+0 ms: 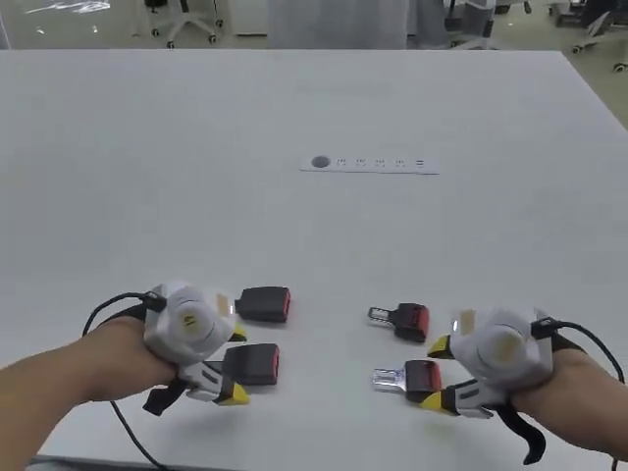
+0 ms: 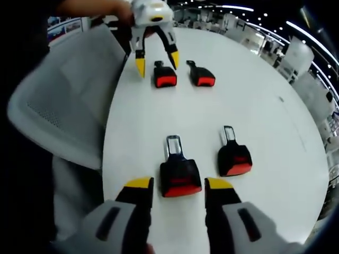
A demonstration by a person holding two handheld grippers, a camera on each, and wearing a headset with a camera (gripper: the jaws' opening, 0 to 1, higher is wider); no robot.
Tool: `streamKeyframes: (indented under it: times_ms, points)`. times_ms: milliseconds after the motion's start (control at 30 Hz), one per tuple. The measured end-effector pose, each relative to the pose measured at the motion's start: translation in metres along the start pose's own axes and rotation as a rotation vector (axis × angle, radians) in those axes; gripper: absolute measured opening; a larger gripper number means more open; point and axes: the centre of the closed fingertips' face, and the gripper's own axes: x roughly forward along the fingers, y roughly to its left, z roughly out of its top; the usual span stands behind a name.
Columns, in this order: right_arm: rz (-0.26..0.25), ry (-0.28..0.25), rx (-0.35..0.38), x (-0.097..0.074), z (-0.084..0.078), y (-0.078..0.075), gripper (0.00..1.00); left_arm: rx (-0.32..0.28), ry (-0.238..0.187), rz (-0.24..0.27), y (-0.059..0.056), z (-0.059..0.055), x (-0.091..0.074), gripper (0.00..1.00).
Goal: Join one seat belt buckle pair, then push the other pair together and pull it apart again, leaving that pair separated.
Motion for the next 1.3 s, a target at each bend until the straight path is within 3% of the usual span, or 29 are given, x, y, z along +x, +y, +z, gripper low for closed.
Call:
streamKeyframes:
  times_ms: [167,367,467,500,600,733,833,1300]
  points:
    - [0.019,0.013,-0.029,0.005,-0.002,0.0,0.36,0.035,0.044,-0.018,0.0,-0.007,0.006,0.47]
    - [0.038,0.023,-0.048,0.01,-0.005,-0.002,0.34,0.048,0.063,-0.022,0.003,-0.008,0.007,0.42]
    - [0.047,0.034,-0.084,0.013,-0.007,-0.002,0.34,0.129,0.121,-0.022,0.004,-0.017,0.009,0.41]
    - [0.051,0.04,-0.08,0.012,-0.007,-0.002,0.34,0.107,0.091,-0.03,0.003,-0.012,0.01,0.4]
    - [0.06,0.052,-0.088,0.014,-0.008,-0.002,0.33,0.115,0.106,-0.035,0.004,-0.013,0.01,0.4]
    - [0.073,0.039,-0.087,0.016,-0.011,-0.002,0.34,0.169,0.146,-0.085,-0.006,-0.013,0.012,0.34]
    - [0.085,0.04,-0.083,0.016,-0.011,-0.003,0.34,0.152,0.159,-0.066,-0.002,-0.011,0.012,0.34]
    - [0.097,0.037,-0.052,0.02,-0.001,0.001,0.34,0.129,0.117,-0.088,-0.003,-0.014,0.011,0.34]
